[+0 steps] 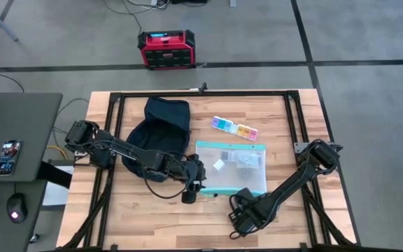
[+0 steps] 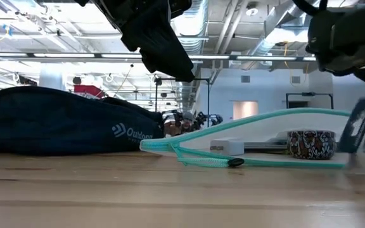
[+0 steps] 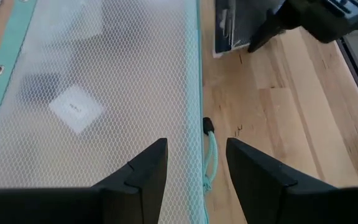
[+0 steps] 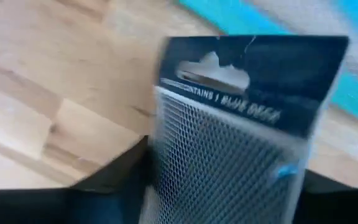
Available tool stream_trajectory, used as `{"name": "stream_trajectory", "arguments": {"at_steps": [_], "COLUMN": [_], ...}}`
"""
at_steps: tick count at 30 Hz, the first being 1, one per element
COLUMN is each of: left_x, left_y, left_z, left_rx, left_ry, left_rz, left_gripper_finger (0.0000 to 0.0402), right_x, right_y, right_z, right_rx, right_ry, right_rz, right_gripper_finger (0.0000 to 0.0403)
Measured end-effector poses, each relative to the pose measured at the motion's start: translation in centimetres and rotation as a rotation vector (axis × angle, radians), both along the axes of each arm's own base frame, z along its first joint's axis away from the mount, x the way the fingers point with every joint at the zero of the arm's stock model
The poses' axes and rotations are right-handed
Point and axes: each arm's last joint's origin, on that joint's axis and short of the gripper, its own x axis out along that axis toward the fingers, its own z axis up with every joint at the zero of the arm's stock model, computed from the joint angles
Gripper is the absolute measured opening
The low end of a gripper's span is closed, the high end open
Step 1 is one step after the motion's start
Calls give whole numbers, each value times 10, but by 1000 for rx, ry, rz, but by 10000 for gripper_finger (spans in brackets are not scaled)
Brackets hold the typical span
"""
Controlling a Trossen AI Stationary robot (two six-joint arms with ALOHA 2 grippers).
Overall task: Unpack backpack
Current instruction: Remove the game card from the zip bag
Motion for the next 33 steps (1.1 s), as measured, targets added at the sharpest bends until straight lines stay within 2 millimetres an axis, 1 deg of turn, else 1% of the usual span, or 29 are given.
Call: {"name": "stream_trajectory", "arguments": {"at_steps": [4, 5, 10, 12, 15, 18, 20, 22, 24, 26, 29, 33], "left_x": [0, 0, 0, 0, 0, 0, 0, 0, 0, 0, 0, 0], "left_y": [0, 0, 0, 0, 0, 0, 0, 0, 0, 0, 0, 0], "left_z": [0, 0, 0, 0, 0, 0, 0, 0, 0, 0, 0, 0], "left_rx": [0, 0, 0, 0, 0, -8, -8, -12, -16, -17, -23, -37], "left_ry": [0, 0, -1, -1, -1, -2, -2, -2, 1, 0, 1, 5], "left_rz": [0, 0, 0, 0, 0, 6, 7, 10, 14, 15, 20, 34], "left_gripper_finger": [150, 150, 150, 150, 150, 150, 150, 150, 150, 150, 150, 150], "right_x": [1, 1, 0, 0, 0, -3, -6, -9, -10, -11, -10, -14], "right_y": [0, 0, -1, -2, -7, -22, -37, -57, -82, -112, -162, -235], "right_z": [-1, 0, 1, 7, 33, 62, 79, 95, 105, 112, 116, 104], "right_rx": [1, 0, -4, -5, -5, -56, -80, -112, -152, -202, -230, -230], "right_ry": [-3, -2, -1, 0, -17, -32, -29, -13, 10, 49, 109, 167], "right_rz": [11, 21, 40, 49, 71, 88, 100, 124, 149, 182, 222, 207], "right_gripper_finger": [64, 57, 59, 59, 59, 59, 59, 59, 59, 59, 59, 59]}}
